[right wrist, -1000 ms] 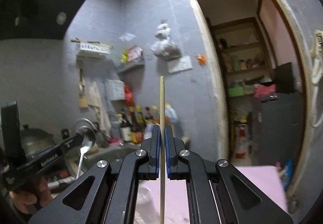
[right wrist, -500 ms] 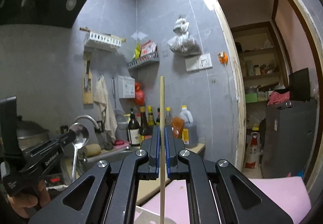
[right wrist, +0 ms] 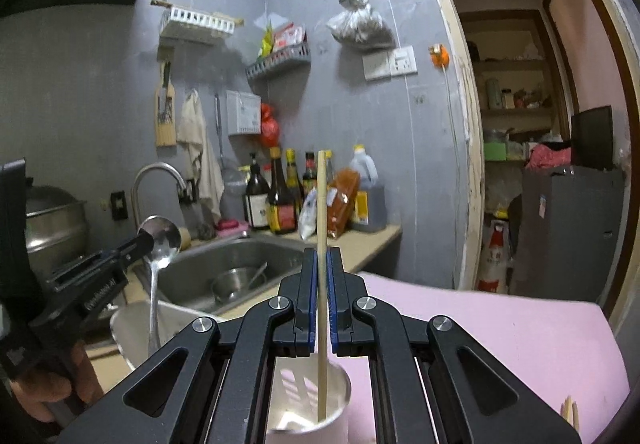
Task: Organize utensils
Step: 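Open the right tool to drop the chopstick into the holder while the left tool drops the spoon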
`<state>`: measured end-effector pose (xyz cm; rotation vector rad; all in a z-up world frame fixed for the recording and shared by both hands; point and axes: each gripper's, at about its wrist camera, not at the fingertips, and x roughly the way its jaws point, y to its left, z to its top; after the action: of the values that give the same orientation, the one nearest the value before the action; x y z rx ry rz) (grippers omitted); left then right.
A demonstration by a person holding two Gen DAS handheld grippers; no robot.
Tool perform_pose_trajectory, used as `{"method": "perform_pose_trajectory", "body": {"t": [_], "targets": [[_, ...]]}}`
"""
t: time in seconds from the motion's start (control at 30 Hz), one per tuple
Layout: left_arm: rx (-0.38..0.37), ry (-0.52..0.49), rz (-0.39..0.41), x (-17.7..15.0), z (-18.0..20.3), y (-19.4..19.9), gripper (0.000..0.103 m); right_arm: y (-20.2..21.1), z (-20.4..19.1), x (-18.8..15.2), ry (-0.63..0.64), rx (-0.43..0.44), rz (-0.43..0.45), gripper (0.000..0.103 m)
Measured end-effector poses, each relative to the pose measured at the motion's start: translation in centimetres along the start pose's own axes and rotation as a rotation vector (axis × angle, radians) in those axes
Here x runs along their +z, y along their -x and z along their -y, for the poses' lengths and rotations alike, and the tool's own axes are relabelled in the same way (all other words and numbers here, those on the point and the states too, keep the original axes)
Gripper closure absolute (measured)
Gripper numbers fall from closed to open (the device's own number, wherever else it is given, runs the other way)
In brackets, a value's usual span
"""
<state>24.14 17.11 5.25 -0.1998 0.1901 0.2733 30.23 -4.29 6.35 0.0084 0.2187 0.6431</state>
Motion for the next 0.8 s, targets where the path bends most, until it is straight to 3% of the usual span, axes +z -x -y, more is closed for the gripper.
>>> {"method": "perform_pose_trajectory", "body": {"t": [0.2, 0.27, 0.4, 0.57, 0.8], "targets": [[-0.077, 0.053, -0.06, 0.8, -0.1, 1.0, 0.094, 0.6, 0.1, -0.1, -0.013, -0.006, -0.033, 0.091], [-0.089, 0.053, -0.053, 1.2, 0.2, 1.7, 0.09, 1.0, 0.2, 0.0, -0.022, 0.001, -0.032, 0.081], [-0.112, 0.048, -0.026, 1.9, 1.1, 3.4, 0.08, 2.2, 0.5, 0.3, -0.029, -0.006, -0.014, 0.08], [-0.164, 0.047, -0.015, 2.8, 2.9, 5.2, 0.069, 4.6, 1.4, 1.2, -0.037, -0.043, 0.028, 0.071], [-0.267, 0.025, 0.001, 3.2, 7.0, 7.5, 0.044, 10.1, 4.0, 2.8, -0.05, -0.143, 0.111, 0.042]]}}
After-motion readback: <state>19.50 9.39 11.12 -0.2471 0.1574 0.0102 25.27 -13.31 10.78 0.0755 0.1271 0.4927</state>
